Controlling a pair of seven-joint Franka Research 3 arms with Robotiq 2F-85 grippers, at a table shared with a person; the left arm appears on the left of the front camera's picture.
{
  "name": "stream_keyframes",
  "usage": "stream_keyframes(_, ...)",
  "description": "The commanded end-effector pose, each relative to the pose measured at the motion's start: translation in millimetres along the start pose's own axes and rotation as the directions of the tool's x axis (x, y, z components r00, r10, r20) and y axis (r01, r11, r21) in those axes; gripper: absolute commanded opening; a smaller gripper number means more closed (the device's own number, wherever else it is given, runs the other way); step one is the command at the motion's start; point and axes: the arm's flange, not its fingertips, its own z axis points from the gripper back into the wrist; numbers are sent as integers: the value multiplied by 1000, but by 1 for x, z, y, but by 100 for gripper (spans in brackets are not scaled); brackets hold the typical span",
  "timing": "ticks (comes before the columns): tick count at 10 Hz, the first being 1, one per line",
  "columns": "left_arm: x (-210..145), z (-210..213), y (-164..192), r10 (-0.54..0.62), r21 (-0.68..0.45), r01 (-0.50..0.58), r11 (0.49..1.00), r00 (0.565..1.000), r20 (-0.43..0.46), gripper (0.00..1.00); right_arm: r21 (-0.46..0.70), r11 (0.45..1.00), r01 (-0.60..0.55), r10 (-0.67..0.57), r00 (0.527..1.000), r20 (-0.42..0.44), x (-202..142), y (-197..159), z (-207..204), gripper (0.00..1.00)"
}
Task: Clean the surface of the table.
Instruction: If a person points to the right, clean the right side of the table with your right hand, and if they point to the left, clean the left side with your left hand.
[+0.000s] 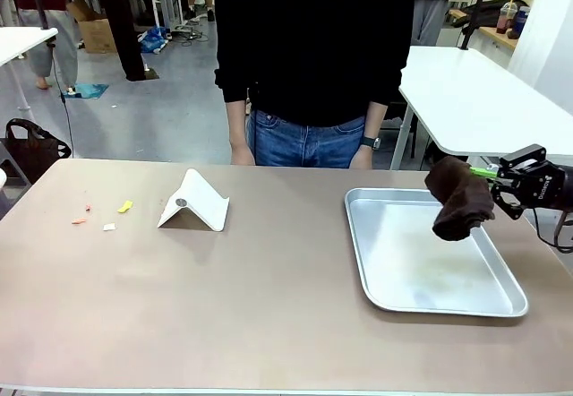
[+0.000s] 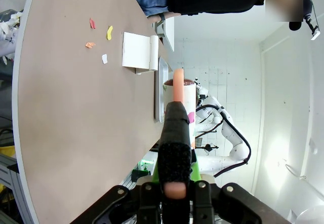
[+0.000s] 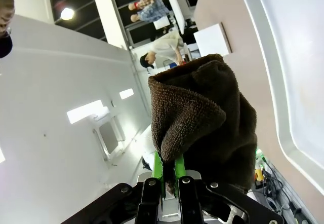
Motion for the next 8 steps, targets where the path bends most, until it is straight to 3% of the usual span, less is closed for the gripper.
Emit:
stream_keyframes(1,-3,0,-3,-6,0,6,1000,1000,-2,0,-19,999,-33,33,999,2,-4,3,-2,10)
stream_keyframes(8,-3,0,-3,-6,0,6,1000,1000,-2,0,-19,999,-33,33,999,2,-4,3,-2,10)
